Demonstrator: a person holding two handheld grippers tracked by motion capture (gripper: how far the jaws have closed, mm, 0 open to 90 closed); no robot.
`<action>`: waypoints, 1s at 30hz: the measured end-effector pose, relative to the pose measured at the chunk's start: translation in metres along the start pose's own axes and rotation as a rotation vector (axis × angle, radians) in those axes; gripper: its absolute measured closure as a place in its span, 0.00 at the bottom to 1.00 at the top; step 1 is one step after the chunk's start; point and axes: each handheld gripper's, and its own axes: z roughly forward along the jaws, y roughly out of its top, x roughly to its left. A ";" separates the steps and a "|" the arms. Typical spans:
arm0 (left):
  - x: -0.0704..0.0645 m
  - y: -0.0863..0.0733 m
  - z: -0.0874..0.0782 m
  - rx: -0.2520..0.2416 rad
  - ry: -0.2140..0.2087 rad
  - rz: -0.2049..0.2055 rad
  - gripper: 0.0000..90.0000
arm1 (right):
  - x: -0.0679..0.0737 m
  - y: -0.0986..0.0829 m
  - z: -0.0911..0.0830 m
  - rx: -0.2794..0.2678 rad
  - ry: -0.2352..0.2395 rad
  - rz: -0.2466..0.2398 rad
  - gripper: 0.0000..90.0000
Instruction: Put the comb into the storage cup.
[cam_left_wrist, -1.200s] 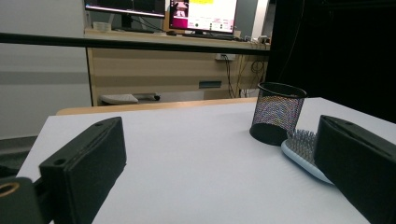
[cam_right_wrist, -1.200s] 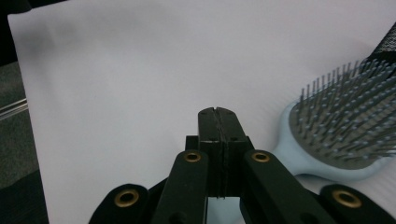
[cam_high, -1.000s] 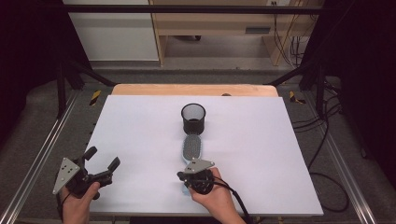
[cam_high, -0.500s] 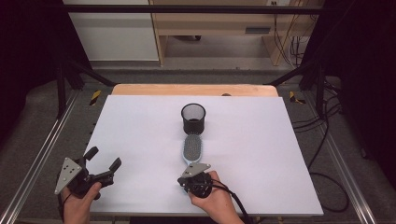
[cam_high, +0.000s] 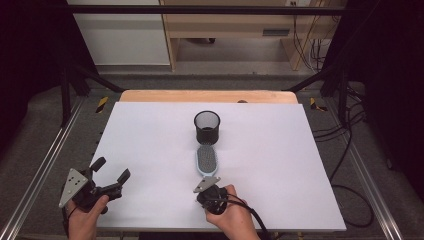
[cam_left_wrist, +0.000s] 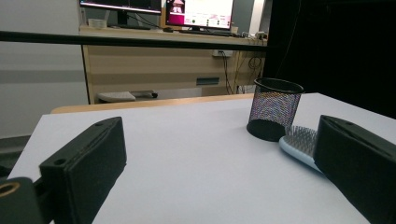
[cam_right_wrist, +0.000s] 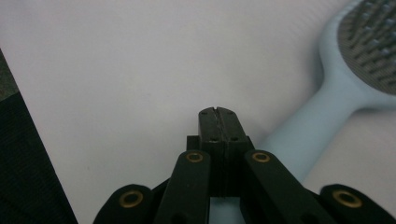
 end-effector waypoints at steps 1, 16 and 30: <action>0.000 0.000 0.000 0.002 0.000 0.001 0.03 | -0.002 -0.003 -0.002 -0.004 -0.002 0.006 1.00; 0.000 -0.001 0.001 0.013 0.006 0.014 0.03 | -0.046 -0.032 -0.025 -0.026 -0.071 0.086 1.00; 0.000 -0.002 0.002 0.022 0.006 0.016 0.03 | -0.078 -0.044 -0.033 -0.035 -0.103 0.117 1.00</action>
